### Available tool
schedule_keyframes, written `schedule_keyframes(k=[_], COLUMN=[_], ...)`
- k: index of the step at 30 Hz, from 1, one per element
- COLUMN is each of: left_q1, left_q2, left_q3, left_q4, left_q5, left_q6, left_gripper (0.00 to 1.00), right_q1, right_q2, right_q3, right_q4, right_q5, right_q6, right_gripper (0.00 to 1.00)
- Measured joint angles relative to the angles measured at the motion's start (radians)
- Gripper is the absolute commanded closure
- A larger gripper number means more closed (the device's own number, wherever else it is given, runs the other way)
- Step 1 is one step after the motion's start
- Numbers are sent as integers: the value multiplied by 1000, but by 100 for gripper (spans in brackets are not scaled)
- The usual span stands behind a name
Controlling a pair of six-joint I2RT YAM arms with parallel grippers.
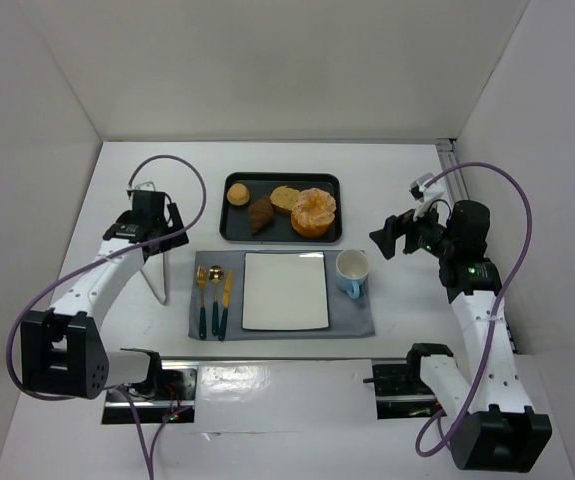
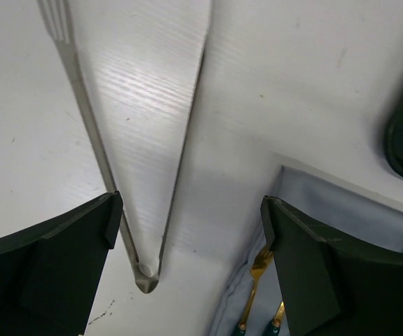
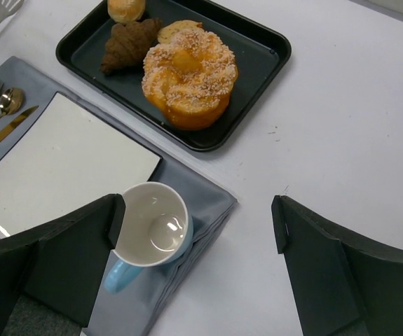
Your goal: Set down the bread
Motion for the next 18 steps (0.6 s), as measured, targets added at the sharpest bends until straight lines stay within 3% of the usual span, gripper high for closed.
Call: schedule_keyframes(k=[8,18], left_q1=[104,142], left_q2=[24,130], left_q3=[-2,-23], left_q4=[-31,-37], left_q5=[-30,10], left_q6=[-70,-84], left_gripper=[1,1], right_q1=[0,0], right_q2=[-28,-35], right_q3=[0,0], right_q4=[-2,-2], right_q5=[-14,-22], right_q6=[0,0], right_gripper=[1,1])
